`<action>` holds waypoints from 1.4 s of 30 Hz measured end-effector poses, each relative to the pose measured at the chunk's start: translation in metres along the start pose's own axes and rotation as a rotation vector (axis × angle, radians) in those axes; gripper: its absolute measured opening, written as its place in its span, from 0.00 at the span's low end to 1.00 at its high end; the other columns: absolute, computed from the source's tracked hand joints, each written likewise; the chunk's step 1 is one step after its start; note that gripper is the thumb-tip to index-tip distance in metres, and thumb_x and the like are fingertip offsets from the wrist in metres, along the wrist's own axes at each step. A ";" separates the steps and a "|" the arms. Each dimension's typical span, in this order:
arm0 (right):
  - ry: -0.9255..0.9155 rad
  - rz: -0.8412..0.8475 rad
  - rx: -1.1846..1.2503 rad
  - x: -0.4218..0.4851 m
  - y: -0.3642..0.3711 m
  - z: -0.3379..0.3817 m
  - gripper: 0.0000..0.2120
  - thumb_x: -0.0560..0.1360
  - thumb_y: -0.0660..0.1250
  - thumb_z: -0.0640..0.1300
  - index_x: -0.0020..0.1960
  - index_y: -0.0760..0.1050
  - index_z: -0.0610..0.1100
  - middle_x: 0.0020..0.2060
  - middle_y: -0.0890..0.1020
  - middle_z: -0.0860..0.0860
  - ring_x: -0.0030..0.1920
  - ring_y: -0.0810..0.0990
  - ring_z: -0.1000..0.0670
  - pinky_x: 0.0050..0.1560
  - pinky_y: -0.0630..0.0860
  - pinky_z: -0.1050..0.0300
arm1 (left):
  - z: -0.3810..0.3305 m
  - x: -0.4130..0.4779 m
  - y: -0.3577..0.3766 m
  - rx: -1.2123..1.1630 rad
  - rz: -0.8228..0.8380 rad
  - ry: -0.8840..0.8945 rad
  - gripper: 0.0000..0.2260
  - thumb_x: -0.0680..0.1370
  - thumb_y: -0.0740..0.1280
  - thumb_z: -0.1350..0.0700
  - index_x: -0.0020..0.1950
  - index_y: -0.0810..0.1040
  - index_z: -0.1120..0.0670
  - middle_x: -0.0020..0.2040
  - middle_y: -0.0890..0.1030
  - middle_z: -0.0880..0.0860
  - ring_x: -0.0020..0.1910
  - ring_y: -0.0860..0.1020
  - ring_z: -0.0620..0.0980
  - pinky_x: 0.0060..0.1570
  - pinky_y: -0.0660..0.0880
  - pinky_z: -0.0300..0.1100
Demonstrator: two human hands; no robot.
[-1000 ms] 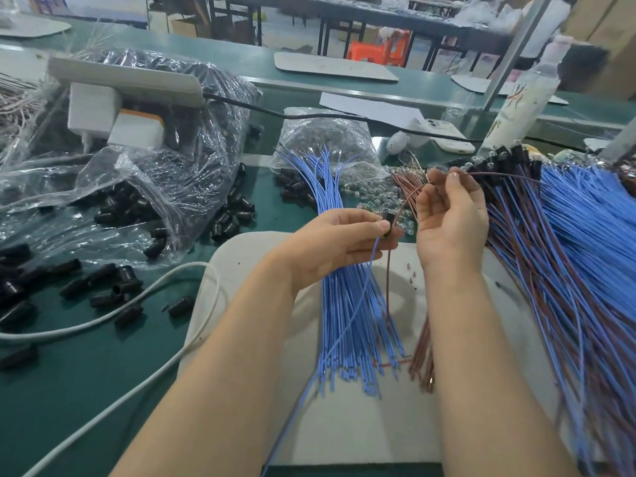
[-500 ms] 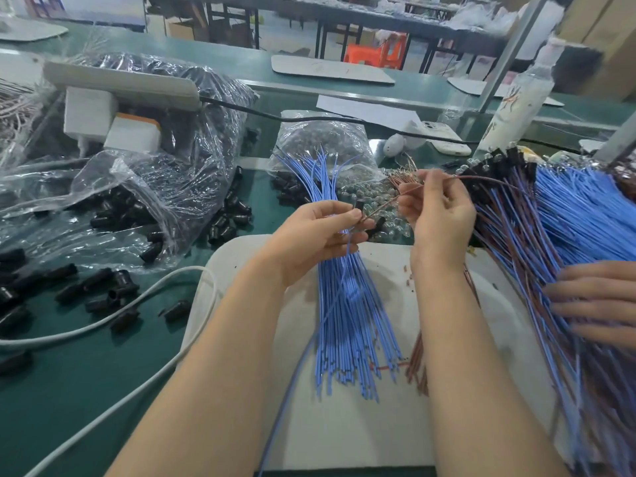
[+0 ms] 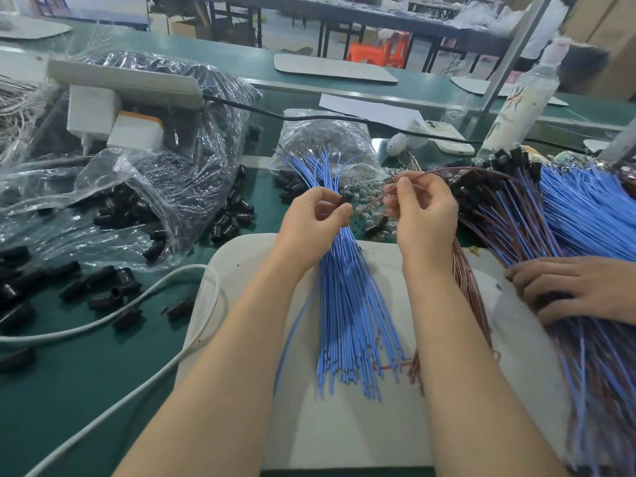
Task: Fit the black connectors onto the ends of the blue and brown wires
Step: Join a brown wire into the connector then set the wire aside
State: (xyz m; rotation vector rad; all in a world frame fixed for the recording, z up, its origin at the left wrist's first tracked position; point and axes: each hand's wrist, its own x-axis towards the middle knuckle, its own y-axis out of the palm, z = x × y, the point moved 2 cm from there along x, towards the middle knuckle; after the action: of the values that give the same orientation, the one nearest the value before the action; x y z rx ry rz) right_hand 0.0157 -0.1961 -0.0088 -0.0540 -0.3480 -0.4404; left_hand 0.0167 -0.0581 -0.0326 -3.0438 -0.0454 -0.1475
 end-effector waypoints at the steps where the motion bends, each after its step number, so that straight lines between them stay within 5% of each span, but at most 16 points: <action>1: -0.016 -0.027 0.025 0.000 -0.001 0.001 0.08 0.79 0.61 0.36 0.44 0.73 0.46 0.35 0.80 0.50 0.31 0.77 0.58 0.34 0.74 0.65 | 0.001 0.001 -0.001 0.062 -0.029 0.022 0.02 0.77 0.68 0.58 0.47 0.76 0.54 0.44 0.82 0.54 0.42 0.80 0.50 0.53 0.76 0.49; 10: -0.049 -0.058 0.123 -0.002 -0.001 0.005 0.07 0.80 0.60 0.36 0.47 0.73 0.46 0.35 0.80 0.50 0.33 0.79 0.55 0.38 0.77 0.62 | 0.005 0.001 0.001 0.278 -0.055 0.138 0.03 0.76 0.68 0.58 0.48 0.77 0.50 0.38 0.78 0.42 0.40 0.76 0.41 0.40 0.69 0.25; 17: -0.071 -0.018 -0.007 -0.001 0.000 -0.002 0.05 0.79 0.61 0.37 0.47 0.73 0.45 0.35 0.80 0.50 0.33 0.79 0.57 0.38 0.77 0.62 | 0.001 -0.002 0.003 0.318 -0.028 0.165 0.05 0.76 0.68 0.58 0.50 0.79 0.50 0.39 0.78 0.42 0.42 0.77 0.44 0.45 0.72 0.36; 24: -0.163 -0.007 -0.230 -0.005 0.001 0.003 0.04 0.79 0.62 0.40 0.46 0.74 0.46 0.38 0.82 0.49 0.39 0.81 0.49 0.48 0.79 0.46 | 0.001 -0.003 0.003 0.418 -0.018 0.192 0.04 0.76 0.68 0.56 0.50 0.79 0.49 0.44 0.79 0.50 0.47 0.78 0.49 0.50 0.73 0.43; 32: -0.181 0.119 -0.457 -0.010 0.005 0.007 0.05 0.78 0.64 0.41 0.48 0.78 0.41 0.39 0.80 0.52 0.41 0.78 0.53 0.49 0.74 0.58 | -0.002 -0.004 0.004 0.489 -0.037 0.269 0.04 0.76 0.68 0.58 0.50 0.80 0.52 0.44 0.79 0.50 0.47 0.76 0.50 0.51 0.73 0.46; 42: 0.013 0.152 -0.301 -0.008 0.008 0.001 0.11 0.80 0.61 0.46 0.46 0.81 0.44 0.38 0.83 0.51 0.40 0.81 0.53 0.51 0.78 0.48 | -0.002 -0.004 0.003 0.484 -0.068 0.291 0.04 0.76 0.68 0.59 0.51 0.80 0.55 0.45 0.80 0.51 0.48 0.77 0.51 0.53 0.74 0.49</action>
State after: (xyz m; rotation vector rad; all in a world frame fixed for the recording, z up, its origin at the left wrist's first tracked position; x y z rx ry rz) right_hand 0.0119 -0.1857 -0.0103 -0.3679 -0.2607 -0.3393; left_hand 0.0129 -0.0617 -0.0317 -2.5130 -0.1409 -0.5020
